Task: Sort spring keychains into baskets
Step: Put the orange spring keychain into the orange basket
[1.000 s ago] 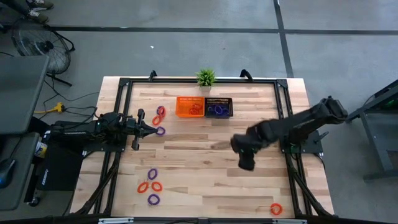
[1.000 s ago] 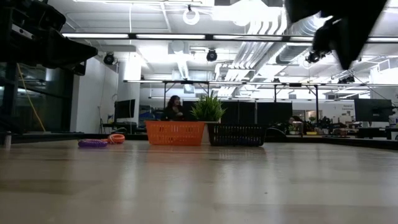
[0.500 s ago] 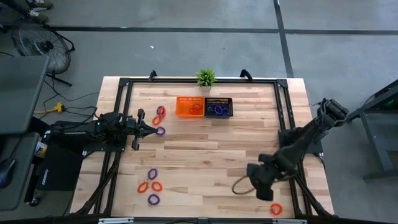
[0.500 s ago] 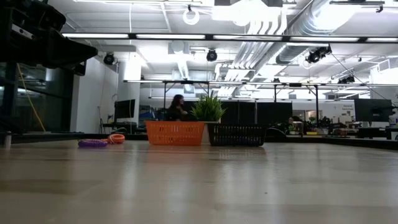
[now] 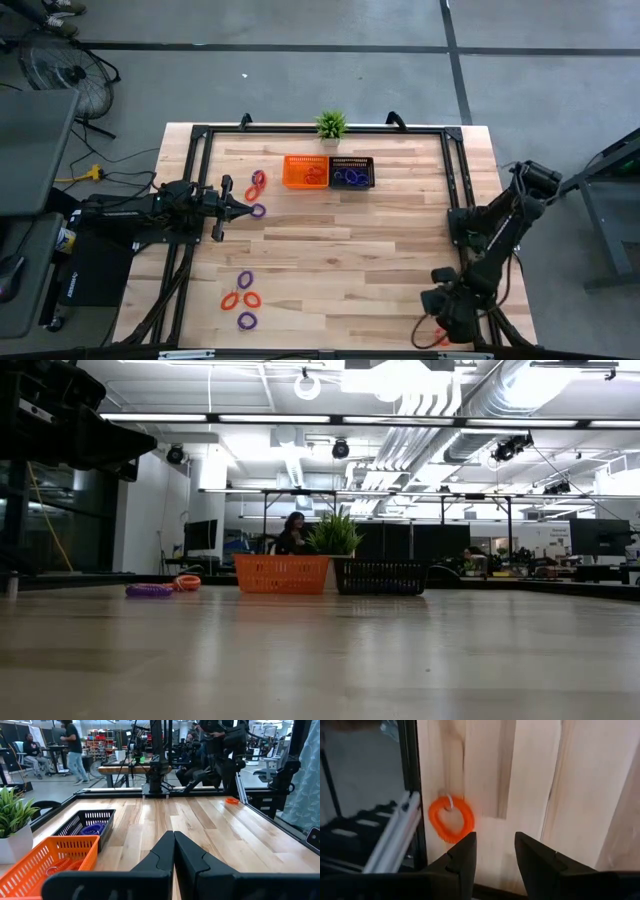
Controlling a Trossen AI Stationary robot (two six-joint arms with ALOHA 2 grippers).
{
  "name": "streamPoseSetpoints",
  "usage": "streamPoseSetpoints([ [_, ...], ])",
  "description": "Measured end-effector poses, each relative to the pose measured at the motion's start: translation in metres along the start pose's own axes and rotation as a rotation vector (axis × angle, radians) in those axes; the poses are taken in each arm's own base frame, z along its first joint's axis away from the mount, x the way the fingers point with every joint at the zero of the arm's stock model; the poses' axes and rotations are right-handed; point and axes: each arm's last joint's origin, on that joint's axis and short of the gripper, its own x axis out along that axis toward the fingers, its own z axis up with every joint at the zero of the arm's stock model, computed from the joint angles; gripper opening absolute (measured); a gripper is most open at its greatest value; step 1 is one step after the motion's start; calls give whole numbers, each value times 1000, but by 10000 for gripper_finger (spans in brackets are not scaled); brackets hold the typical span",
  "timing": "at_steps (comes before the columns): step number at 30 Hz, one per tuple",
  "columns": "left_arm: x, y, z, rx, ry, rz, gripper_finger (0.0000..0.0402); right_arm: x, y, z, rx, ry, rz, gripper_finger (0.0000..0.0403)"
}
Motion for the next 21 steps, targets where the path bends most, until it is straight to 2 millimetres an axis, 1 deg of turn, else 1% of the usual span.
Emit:
streamPoseSetpoints([
  [4, 0, 0, 0, 0, 0, 0, 1, 3, 5, -9, -46, -21, -13, 129],
  [9, 0, 0, 0, 0, 0, 0, 1, 7, 16, -17, -157, -86, 6, 129],
  [12, 0, 0, 0, 0, -1, 0, 1, 16, 20, -20, -204, -95, -18, 129],
  [17, 0, 0, 0, 0, 0, 0, 1, 33, 23, -26, -236, -62, -56, 129],
  [21, 0, 0, 0, 0, 0, 0, 1, 40, 23, -27, -244, -62, -77, 129],
])
